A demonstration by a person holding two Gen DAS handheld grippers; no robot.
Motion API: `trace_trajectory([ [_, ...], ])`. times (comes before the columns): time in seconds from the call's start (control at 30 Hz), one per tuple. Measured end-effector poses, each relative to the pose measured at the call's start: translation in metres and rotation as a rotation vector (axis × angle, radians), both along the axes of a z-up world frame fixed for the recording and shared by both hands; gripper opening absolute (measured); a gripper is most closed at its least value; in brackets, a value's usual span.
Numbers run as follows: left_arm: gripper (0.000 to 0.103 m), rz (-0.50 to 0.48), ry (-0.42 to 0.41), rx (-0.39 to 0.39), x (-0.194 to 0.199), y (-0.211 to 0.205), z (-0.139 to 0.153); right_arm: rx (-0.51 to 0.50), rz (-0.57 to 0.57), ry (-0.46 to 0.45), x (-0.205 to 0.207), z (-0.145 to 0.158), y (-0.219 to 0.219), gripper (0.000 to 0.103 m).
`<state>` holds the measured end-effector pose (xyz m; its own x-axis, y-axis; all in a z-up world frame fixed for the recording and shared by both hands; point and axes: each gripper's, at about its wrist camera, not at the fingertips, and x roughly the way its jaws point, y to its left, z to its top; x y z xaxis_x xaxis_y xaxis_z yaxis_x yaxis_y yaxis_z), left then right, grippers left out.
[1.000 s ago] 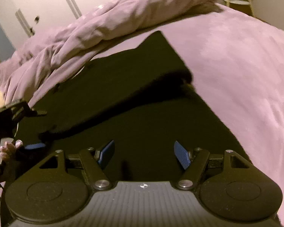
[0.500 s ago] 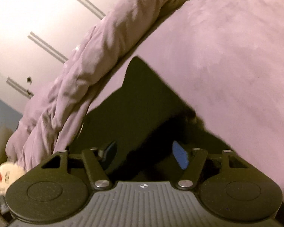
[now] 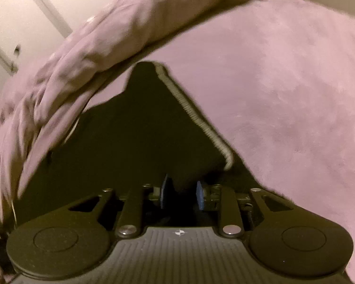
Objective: Fold small clothes
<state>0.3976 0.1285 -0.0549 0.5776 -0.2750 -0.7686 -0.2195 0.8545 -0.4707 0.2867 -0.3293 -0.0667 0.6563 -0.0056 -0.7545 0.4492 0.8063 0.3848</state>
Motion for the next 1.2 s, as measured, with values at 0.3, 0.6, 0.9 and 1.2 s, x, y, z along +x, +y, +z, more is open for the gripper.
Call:
trace_trajectory([
  [0.3,0.085,0.384,0.007,0.022,-0.06,0.178,0.012,-0.023,0.165,0.09,-0.064,-0.001,0.085,0.038],
  [0.6,0.068,0.737,-0.031,-0.058,-0.054,0.319,-0.014,-0.078,0.139,0.115,-0.07,-0.005,0.134,0.061],
  [0.9,0.029,0.757,-0.023,-0.07,-0.019,0.355,-0.03,-0.162,0.144,0.154,-0.064,-0.007,0.157,0.067],
  [1.2,0.013,0.428,-0.177,0.058,-0.008,0.309,0.056,-0.088,0.089,0.061,-0.074,0.019,0.143,0.051],
])
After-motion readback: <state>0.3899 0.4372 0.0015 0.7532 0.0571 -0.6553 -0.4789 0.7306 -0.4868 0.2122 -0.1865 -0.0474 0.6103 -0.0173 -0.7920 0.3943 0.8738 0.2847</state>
